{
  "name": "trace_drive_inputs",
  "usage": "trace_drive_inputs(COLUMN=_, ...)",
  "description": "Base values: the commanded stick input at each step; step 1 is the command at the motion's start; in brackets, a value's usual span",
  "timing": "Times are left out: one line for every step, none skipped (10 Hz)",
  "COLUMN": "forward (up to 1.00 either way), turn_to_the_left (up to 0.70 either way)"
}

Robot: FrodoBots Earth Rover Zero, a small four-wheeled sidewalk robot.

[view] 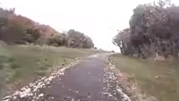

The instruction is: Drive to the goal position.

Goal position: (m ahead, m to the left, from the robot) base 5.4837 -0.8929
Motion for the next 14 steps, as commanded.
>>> trace_drive_inputs(forward=1.0, turn_to_the_left=-0.17)
trace_drive_inputs(forward=1.0, turn_to_the_left=-0.32)
trace_drive_inputs(forward=1.0, turn_to_the_left=-0.21)
trace_drive_inputs(forward=1.0, turn_to_the_left=-0.05)
trace_drive_inputs(forward=1.0, turn_to_the_left=-0.18)
trace_drive_inputs(forward=1.0, turn_to_the_left=-0.39)
trace_drive_inputs(forward=1.0, turn_to_the_left=-0.21)
trace_drive_inputs(forward=1.0, turn_to_the_left=-0.04)
trace_drive_inputs(forward=1.0, turn_to_the_left=-0.13)
trace_drive_inputs(forward=1.0, turn_to_the_left=-0.31)
trace_drive_inputs(forward=1.0, turn_to_the_left=-0.4)
trace_drive_inputs(forward=1.0, turn_to_the_left=-0.4)
trace_drive_inputs(forward=1.0, turn_to_the_left=-0.14)
trace_drive_inputs(forward=1.0, turn_to_the_left=-0.07)
